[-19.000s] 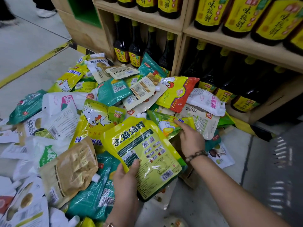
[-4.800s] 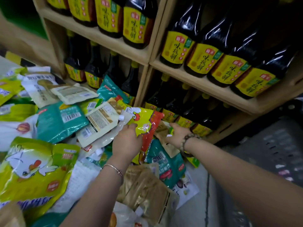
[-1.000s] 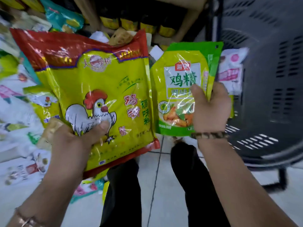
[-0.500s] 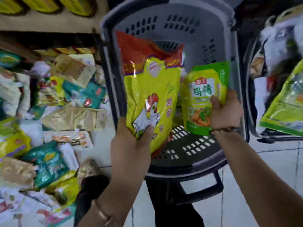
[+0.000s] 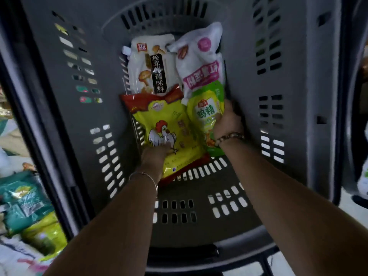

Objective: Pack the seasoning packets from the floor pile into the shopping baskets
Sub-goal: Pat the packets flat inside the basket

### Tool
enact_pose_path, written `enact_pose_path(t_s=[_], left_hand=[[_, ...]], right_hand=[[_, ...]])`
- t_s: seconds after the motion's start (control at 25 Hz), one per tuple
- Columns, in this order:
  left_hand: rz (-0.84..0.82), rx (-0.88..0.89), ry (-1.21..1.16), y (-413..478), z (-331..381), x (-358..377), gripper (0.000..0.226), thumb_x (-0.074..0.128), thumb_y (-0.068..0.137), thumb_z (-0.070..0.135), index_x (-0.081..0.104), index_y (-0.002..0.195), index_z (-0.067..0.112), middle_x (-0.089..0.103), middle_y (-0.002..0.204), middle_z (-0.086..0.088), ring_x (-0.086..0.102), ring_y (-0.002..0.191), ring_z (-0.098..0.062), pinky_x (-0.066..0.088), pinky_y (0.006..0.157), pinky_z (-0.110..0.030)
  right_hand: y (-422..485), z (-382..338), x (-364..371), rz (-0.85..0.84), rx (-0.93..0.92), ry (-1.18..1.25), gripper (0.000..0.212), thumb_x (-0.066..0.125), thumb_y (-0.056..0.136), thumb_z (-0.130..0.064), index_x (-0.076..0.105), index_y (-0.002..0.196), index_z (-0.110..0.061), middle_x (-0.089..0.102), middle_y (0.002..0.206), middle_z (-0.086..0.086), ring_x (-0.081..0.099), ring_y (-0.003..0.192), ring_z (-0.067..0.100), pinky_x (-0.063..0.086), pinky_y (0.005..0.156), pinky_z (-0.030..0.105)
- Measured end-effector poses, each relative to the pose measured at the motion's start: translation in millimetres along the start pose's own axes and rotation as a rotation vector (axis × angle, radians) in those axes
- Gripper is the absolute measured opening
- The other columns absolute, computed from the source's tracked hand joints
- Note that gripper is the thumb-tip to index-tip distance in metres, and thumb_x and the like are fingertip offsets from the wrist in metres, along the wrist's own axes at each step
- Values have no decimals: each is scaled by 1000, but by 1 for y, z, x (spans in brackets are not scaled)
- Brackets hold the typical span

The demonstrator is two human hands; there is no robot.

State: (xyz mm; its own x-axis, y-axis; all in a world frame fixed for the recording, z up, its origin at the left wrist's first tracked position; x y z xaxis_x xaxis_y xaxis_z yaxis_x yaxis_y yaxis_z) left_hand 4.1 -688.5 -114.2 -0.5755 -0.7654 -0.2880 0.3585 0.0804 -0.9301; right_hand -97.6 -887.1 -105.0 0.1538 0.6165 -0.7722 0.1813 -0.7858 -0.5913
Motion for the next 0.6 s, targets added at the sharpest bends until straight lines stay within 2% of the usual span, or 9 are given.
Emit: enact_pose_path(t_s=[0.08, 0.16, 0.2, 0.28, 0.32, 0.4, 0.48, 0.6], left_hand=[[10, -65, 55, 13, -6, 2, 45, 68, 85, 11, 53, 126, 1, 62, 116, -12, 57, 109, -28, 44, 86, -31], [85, -56, 128, 16, -3, 2, 53, 69, 85, 12, 46, 132, 0, 60, 113, -11, 55, 110, -26, 43, 88, -30], [150, 25, 202, 10, 2, -1, 57, 69, 84, 10, 43, 134, 1, 57, 120, -13, 52, 116, -27, 43, 94, -33], [310, 351, 392, -12, 17, -5, 66, 69, 82, 7, 37, 139, 7, 43, 139, -15, 40, 130, -31, 37, 106, -40], [364, 550, 517, -26, 25, -1, 71, 70, 80, 9, 34, 141, 12, 35, 145, -15, 33, 135, -31, 32, 110, -42], [294, 826, 901, -39, 30, 17, 89, 76, 75, 20, 22, 147, 20, 15, 155, -14, 12, 143, -31, 17, 117, -45], [132, 822, 1248, -24, 25, 29, 107, 73, 77, 40, -2, 151, 23, -10, 158, -16, -13, 145, -33, -2, 117, -48], [45, 677, 1526, 14, 15, 23, 126, 65, 72, 65, -27, 144, 19, -30, 150, -24, -28, 138, -41, -10, 114, -54]], right_hand=[[6, 12, 13, -30, 40, -65, 65, 49, 91, -9, 17, 147, -20, 54, 127, 23, 56, 112, 36, 45, 88, 40], [3, 13, 17, 22, -62, -163, 81, 55, 86, -7, 4, 149, -12, 31, 147, 21, 35, 134, 30, 29, 108, 35], [-3, 10, 16, 71, -151, -162, 86, 59, 83, -6, 3, 149, -9, 20, 152, 19, 24, 139, 29, 20, 113, 33], [-17, 0, 16, 135, -311, -157, 90, 63, 80, -6, 7, 149, -14, 10, 155, 14, 16, 141, 33, 15, 113, 40], [-22, -4, 18, 114, -369, -196, 92, 64, 80, -8, 5, 149, -21, 5, 156, 11, 13, 141, 35, 12, 112, 44], [-29, -6, 32, -21, -439, -310, 99, 64, 80, -12, -6, 147, -32, -6, 156, 5, -2, 143, 33, 3, 111, 48], [-24, 0, 47, -162, -428, -443, 107, 66, 79, -17, -18, 143, -36, -17, 155, 6, -14, 142, 31, -5, 111, 51], [-2, 10, 66, -311, -371, -519, 113, 72, 75, -36, -19, 143, -38, -25, 153, 10, -20, 140, 34, -9, 108, 57]])
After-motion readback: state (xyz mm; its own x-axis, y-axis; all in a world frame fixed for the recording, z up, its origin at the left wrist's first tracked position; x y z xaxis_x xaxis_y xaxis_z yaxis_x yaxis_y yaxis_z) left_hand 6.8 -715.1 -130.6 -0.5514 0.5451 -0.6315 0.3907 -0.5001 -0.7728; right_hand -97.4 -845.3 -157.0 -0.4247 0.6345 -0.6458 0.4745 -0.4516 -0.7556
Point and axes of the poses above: each hand's wrist, its own y-axis towards the middle knuckle, its own x-axis out of the palm, z = x × y, the point moved 5 cm from there along y, towards the middle knuckle
